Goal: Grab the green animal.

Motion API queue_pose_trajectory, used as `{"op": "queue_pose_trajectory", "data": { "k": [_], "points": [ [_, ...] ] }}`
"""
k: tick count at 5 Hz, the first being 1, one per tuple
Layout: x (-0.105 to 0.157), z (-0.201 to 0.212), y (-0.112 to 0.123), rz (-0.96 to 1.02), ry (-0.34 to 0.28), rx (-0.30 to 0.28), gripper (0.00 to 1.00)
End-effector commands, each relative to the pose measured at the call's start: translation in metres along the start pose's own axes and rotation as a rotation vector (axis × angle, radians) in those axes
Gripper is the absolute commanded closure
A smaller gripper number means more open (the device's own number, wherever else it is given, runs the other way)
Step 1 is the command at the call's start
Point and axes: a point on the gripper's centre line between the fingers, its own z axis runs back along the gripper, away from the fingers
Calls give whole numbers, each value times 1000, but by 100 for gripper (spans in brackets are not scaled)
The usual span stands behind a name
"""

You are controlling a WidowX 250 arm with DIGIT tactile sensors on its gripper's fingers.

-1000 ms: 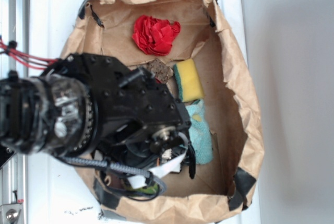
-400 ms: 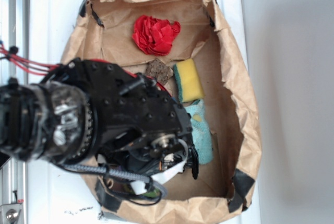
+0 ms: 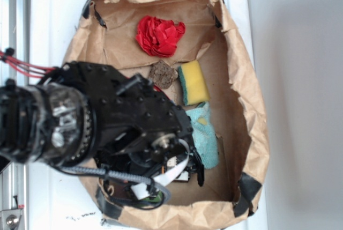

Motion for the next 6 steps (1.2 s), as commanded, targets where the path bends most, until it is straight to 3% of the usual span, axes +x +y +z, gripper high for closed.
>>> {"op": "queue_pose_trajectory", "data": {
  "k": [1, 2, 5, 6],
  "points": [
    [30, 7, 11, -52, -11, 92, 0],
    [29, 4, 15, -41, -9, 101, 100],
    [23, 7, 17, 30, 4, 114, 100],
    [17, 13, 16, 198, 36, 185, 100]
  ]
}}
